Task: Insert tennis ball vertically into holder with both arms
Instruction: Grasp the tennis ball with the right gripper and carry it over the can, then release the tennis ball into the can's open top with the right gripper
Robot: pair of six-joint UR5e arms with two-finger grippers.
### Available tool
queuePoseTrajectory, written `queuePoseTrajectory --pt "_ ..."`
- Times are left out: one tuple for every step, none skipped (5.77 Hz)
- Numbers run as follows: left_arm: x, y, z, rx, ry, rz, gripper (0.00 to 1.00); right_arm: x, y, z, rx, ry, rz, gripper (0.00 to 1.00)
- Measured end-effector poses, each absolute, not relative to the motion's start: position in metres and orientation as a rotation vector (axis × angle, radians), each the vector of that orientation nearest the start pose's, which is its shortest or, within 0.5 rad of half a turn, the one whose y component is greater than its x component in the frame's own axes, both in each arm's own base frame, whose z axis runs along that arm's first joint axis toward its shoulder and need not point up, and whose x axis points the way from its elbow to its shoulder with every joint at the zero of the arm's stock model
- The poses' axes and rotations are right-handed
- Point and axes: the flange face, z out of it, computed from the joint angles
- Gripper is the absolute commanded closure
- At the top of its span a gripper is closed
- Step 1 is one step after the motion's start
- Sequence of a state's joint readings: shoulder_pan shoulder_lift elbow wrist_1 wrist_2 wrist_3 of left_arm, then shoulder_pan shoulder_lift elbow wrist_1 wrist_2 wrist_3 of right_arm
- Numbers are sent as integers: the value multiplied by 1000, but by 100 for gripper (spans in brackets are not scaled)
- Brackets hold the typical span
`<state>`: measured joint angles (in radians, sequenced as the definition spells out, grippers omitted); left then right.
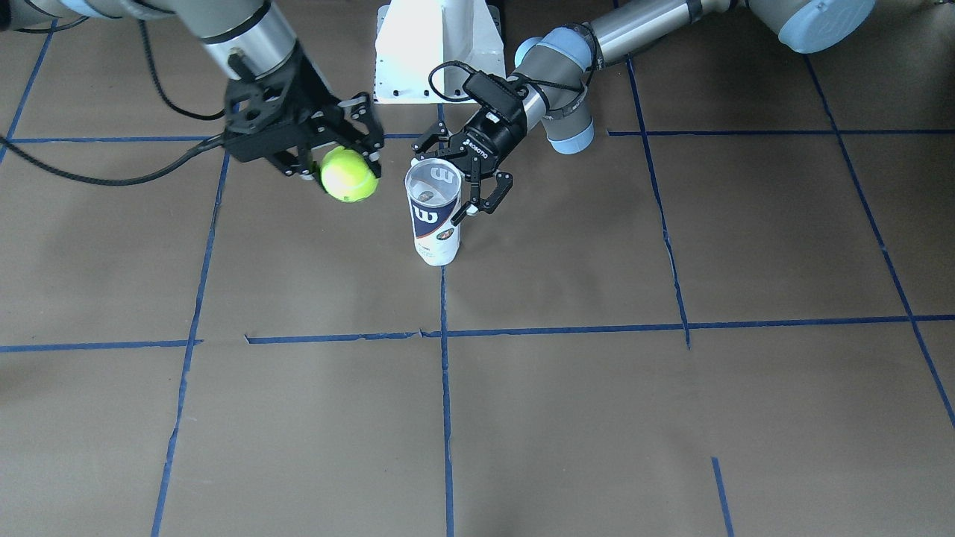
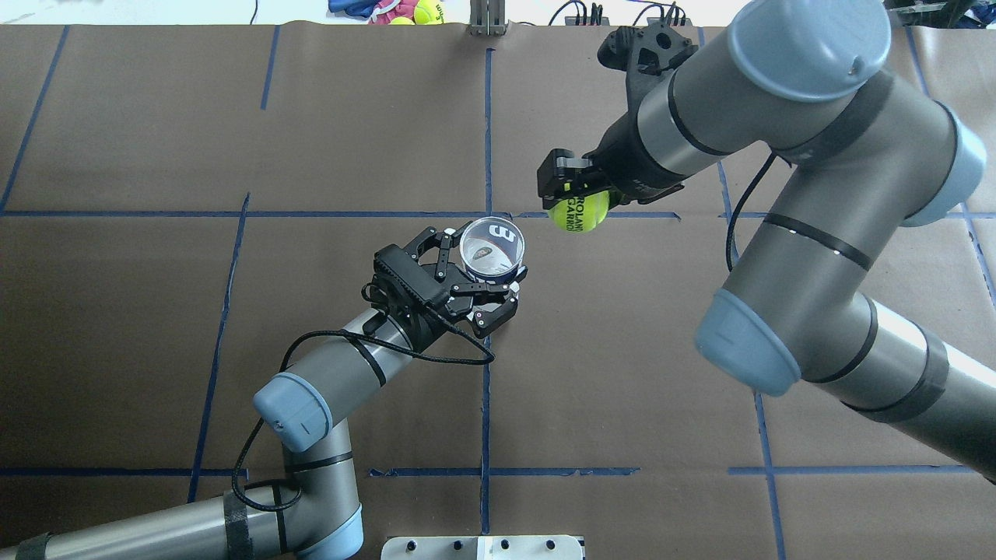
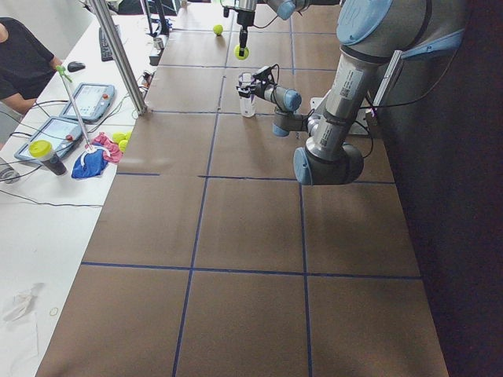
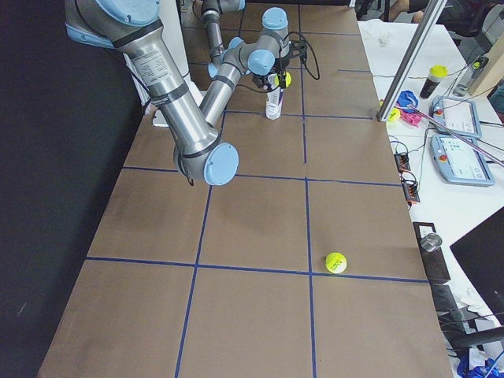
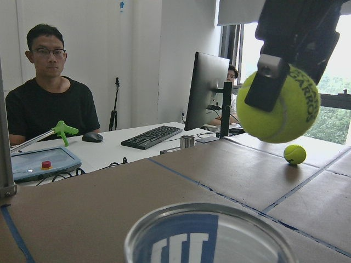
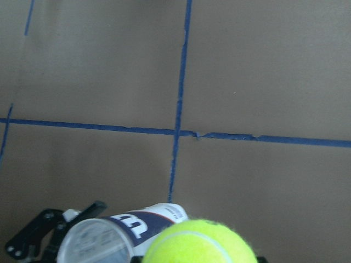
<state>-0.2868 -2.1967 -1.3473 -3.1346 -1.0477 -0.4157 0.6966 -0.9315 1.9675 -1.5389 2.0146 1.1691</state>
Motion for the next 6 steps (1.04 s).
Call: queuePoseTrajectory --pt "573 -360 228 1494 1193 71 4 -409 -424 106 211 -1115 45 78" --pt "573 -360 228 1494 1193 71 4 -421 -413 100 210 -1119 51 74" --pt "573 -359 228 1494 1194 72 4 -427 -409 97 209 -1120 51 72" --pt "574 -358 228 1492 1196 74 4 -432 -410 93 210 -1119 52 70" --pt "575 -356 228 1491 1197 75 4 -438 -414 91 212 -1112 57 58" --pt "576 -355 228 1489 1198 76 4 -442 -417 92 213 -1103 62 17"
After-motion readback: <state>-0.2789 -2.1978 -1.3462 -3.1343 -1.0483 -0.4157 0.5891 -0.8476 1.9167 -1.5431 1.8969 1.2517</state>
